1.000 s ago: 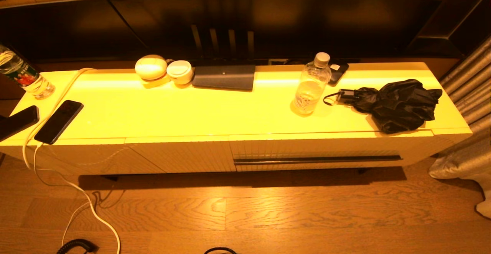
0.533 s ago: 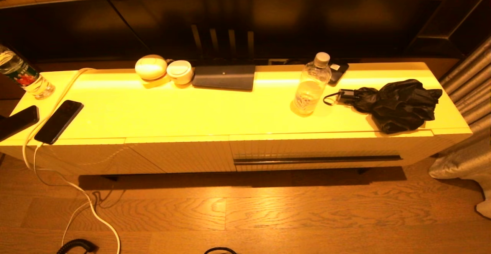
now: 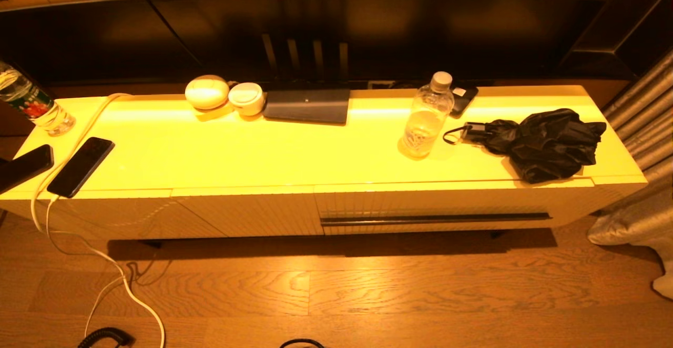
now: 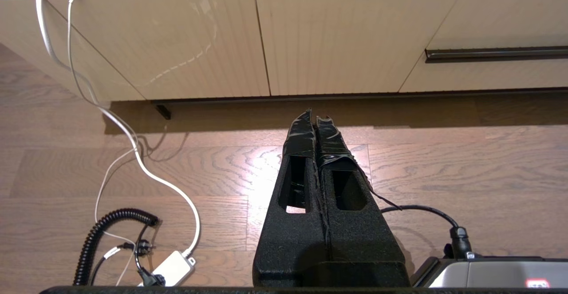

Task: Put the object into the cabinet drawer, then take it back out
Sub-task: Open the drawer

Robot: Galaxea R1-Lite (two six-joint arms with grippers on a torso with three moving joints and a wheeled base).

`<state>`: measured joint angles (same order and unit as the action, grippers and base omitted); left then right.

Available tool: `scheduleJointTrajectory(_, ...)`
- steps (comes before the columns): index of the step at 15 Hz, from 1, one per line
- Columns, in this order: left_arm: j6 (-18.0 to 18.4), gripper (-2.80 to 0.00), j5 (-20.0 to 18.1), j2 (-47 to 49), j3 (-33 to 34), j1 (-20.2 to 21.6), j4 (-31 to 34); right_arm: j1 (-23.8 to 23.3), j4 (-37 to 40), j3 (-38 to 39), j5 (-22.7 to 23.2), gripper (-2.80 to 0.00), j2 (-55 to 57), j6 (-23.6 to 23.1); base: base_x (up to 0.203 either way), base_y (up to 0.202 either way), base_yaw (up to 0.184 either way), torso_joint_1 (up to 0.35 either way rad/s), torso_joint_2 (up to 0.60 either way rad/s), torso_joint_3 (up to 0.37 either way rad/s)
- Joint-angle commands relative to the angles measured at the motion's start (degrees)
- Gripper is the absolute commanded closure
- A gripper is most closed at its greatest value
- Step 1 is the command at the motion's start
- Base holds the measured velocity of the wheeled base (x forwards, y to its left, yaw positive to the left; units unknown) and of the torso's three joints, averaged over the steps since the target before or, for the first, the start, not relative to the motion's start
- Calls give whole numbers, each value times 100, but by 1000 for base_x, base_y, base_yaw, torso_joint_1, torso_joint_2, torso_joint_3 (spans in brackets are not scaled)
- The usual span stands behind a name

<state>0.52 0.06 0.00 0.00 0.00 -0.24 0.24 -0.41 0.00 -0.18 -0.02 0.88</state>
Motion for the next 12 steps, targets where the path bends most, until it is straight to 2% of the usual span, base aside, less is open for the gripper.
scheduleJointTrajectory(1, 0, 0, 2, 0, 9, 0, -2, 2, -2, 0, 1, 0, -6, 0, 0, 0, 0, 0, 0, 0)
scheduleJointTrajectory(8, 0, 0, 2, 0, 14, 0, -2, 2, 206, -86, -31, 0, -15, -84, 0, 0, 0, 0, 0, 0)
scheduleJointTrajectory(10, 0, 0, 2, 0, 9, 0, 7, 4, 309, -342, 2, 0, -15, -92, 0, 0, 0, 0, 0, 0)
scheduleJointTrajectory(12, 0, 0, 2, 0, 9, 0, -2, 4, 851, -908, 128, 0, -15, -239, 0, 0, 0, 0, 0, 0)
